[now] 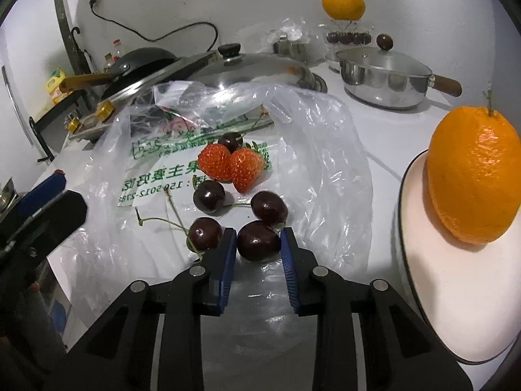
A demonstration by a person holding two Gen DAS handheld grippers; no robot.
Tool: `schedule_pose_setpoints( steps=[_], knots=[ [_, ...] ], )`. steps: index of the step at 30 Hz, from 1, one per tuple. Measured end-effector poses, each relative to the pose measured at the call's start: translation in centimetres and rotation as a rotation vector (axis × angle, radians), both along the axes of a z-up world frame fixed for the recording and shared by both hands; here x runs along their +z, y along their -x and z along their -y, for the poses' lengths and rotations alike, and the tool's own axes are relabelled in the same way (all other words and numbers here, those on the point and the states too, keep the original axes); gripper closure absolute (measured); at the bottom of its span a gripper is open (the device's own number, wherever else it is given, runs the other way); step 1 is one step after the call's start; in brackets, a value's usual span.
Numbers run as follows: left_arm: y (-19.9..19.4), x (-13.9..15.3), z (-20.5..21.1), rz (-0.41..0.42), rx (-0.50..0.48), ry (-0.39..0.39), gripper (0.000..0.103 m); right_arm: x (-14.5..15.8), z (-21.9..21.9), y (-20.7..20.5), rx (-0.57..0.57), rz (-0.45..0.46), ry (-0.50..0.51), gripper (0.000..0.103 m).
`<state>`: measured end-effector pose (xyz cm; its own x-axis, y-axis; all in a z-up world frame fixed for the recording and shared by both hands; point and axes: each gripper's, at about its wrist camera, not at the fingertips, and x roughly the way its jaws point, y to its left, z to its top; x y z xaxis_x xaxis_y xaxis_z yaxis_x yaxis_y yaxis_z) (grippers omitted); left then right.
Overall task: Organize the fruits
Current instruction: 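Move the left gripper to a dark cherry in the bag and grasp it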
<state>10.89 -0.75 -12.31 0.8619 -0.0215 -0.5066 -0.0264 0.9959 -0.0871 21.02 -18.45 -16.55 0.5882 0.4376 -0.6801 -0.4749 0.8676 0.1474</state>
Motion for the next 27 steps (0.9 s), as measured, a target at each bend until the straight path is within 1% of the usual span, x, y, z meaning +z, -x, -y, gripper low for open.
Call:
schedule_pose_setpoints(
  steps=[11,18,20,21,26,27],
  knots=[
    [-0.4,0.1,2.4,-0.009,-0.019,-0.030,0.005,3.2,2.0,1.7,0.014,0.086,-0.040,0.073],
    [-1.6,-0.1,4.0,-0.023,-0.035,-0.039,0.005,4.8,3.5,2.2,0.023,0.148,-0.065,0.074],
    [-2.1,-0.6,4.6,-0.043,-0.042,-0.048,0.008,5.0,4.1,1.9,0.020,0.153,-0.072,0.074],
    [-2.3,-0.8,4.9,-0.053,-0.046,-0.050,0.014,5.1,4.3,1.9,0.021,0.156,-0.073,0.074],
    [-3.0,-2.1,5.9,-0.099,-0.049,-0.058,0.016,5.2,5.4,1.6,0.021,0.170,-0.087,0.074],
    [-3.1,-2.3,6.0,-0.110,-0.045,-0.057,0.018,5.2,5.6,1.5,0.022,0.172,-0.090,0.074]
  ],
)
